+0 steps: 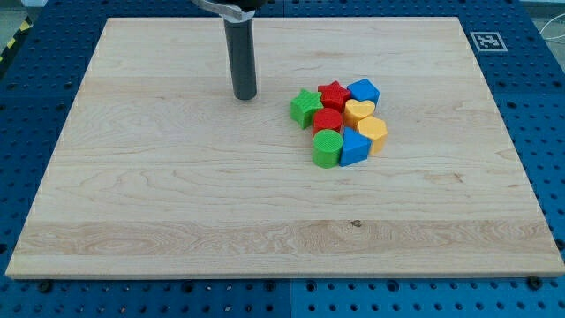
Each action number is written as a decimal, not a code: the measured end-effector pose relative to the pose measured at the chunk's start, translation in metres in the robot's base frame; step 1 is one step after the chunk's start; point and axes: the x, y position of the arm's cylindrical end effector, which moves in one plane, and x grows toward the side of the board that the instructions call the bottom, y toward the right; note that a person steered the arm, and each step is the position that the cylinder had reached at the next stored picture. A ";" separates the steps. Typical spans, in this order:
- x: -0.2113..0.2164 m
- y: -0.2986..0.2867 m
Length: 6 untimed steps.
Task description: Move your arm down a bit
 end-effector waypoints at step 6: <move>0.065 0.031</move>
